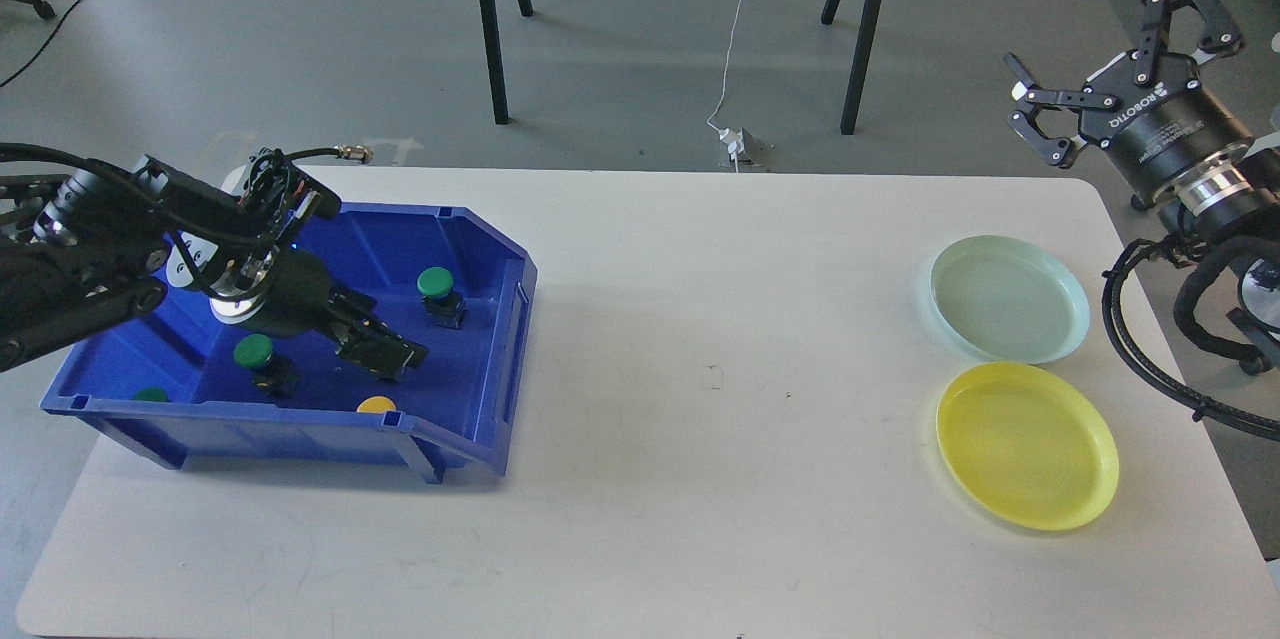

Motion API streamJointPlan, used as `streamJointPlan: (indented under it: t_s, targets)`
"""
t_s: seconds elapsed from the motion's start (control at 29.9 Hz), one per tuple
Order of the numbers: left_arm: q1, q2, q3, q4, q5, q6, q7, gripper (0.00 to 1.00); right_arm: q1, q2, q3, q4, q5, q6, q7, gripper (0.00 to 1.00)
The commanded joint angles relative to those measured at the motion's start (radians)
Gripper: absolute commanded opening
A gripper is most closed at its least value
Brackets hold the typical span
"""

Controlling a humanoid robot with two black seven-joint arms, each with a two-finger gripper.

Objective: Pass button and place on color plate
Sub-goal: 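Grasp the yellow-topped button in the bin with the left gripper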

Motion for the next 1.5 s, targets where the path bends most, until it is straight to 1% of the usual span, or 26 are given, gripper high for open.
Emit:
streamJointPlan:
  t_s: [0.0, 0.13, 0.33, 0.7, 0.84, 0.94, 1.07, 1.24, 1.34, 1.47]
  targets:
    - [0.001, -0.012, 0.0, 0.038, -0.001, 0.0, 0.0, 0.99, -0.006, 0.0, 0.0, -0.003, 0.001, 0.0, 0.001, 0.99]
    - [0.005, -0.024, 0.003, 0.084, 0.0, 0.0, 0.0, 0.99, -0.012, 0.0, 0.0, -0.003, -0.001, 0.0, 0.001, 0.99]
    - [0.063, -0.08, 0.001, 0.167, 0.0, 0.0, 0.0, 0.99, -0.015, 0.0, 0.0, -0.003, 0.001, 0.0, 0.001, 0.99]
    - [0.074, -0.127, 0.003, 0.239, 0.0, 0.002, 0.0, 0.99, -0.023, 0.0, 0.001, -0.003, -0.001, 0.0, 0.003, 0.99]
    - [0.103, -0.146, 0.001, 0.273, -0.001, 0.005, 0.0, 0.98, -0.024, 0.0, 0.001, -0.003, 0.001, 0.0, 0.003, 0.99]
    - [0.12, -0.164, 0.003, 0.305, -0.001, 0.025, 0.0, 0.97, -0.024, -0.001, 0.001, -0.003, 0.001, 0.0, 0.003, 0.99]
    - [0.139, -0.167, 0.003, 0.316, -0.001, 0.064, 0.0, 0.95, -0.026, -0.001, 0.003, -0.003, 0.001, 0.0, 0.003, 0.99]
    - [0.145, -0.167, 0.003, 0.314, 0.0, 0.082, 0.0, 0.73, -0.027, -0.003, 0.004, -0.003, 0.001, 0.0, 0.003, 0.99]
    - [0.143, -0.167, 0.004, 0.314, 0.012, 0.084, 0.0, 0.48, -0.027, -0.003, 0.006, -0.003, 0.001, 0.0, 0.004, 0.99]
    - [0.143, -0.169, 0.003, 0.314, 0.031, 0.085, 0.0, 0.46, -0.034, -0.003, 0.006, -0.003, 0.001, 0.0, 0.006, 0.99]
